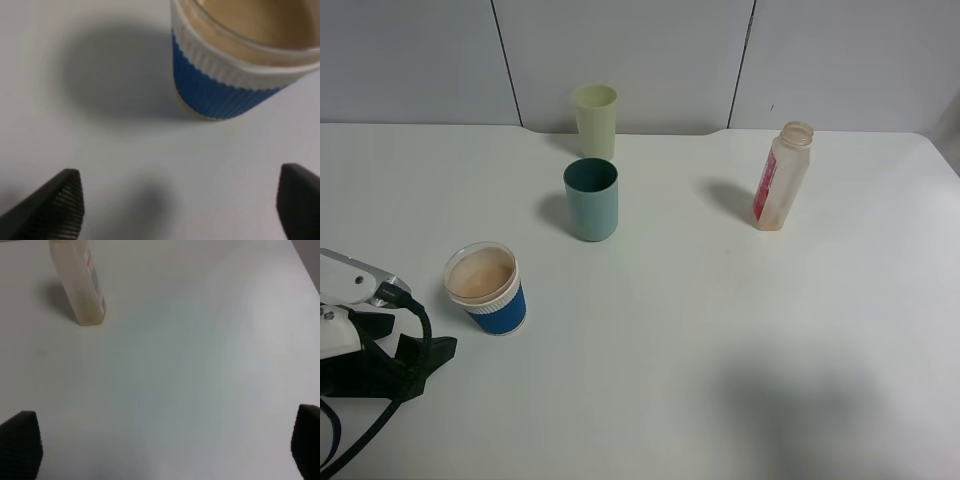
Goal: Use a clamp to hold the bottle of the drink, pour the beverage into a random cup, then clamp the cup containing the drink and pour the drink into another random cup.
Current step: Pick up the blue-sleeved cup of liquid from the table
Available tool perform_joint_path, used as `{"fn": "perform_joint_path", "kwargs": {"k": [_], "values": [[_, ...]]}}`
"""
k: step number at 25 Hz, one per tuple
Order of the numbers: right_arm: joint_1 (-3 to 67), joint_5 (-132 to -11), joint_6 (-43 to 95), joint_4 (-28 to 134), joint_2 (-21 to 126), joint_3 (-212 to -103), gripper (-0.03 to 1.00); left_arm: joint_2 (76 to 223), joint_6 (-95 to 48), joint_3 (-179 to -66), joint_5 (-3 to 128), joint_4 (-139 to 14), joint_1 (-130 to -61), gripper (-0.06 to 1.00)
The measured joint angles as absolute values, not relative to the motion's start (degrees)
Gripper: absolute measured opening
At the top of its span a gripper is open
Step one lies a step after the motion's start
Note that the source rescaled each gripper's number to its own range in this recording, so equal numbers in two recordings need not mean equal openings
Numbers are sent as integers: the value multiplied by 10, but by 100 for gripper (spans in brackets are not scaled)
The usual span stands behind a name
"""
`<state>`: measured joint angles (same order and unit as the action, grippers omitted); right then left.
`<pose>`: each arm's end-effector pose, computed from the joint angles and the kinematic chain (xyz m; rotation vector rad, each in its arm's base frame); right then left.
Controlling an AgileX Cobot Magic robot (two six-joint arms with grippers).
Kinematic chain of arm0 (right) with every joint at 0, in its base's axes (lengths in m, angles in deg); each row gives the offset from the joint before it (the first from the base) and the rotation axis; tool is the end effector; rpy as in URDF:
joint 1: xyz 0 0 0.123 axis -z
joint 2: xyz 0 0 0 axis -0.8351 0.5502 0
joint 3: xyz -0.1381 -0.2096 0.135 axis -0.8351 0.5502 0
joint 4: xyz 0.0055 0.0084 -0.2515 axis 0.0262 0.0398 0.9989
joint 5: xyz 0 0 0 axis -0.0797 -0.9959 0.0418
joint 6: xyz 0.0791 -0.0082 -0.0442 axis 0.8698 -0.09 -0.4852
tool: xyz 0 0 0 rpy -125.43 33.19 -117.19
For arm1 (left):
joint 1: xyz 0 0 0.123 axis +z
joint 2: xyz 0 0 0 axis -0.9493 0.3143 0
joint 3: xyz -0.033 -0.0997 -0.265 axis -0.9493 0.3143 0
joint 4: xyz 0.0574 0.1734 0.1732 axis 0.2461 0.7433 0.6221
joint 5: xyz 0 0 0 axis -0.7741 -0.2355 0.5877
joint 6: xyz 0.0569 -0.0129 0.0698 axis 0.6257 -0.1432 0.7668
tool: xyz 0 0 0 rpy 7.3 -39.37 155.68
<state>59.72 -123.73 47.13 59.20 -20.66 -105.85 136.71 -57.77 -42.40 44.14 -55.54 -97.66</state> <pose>-0.0057 0.0032 0.2762 0.0292 2.0534 -0.0062 0.1104 -0.0508 0.1321 0.3662 2.2835 -0.2613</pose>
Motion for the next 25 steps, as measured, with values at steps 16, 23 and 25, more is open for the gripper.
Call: {"fn": "perform_joint_path", "kwargs": {"k": [16,23,25], "values": [[597,-1237,471,592,-207,-1059,100,1367,-607,-424,441,-534,-977,38],[597,-1237,471,592,-207,-1059,100,1368,-610,-424,415,-535,-977,38],[597,-1237,471,592,-207,-1059,100,1385,-611,-424,415,-523,-977,38]]}}
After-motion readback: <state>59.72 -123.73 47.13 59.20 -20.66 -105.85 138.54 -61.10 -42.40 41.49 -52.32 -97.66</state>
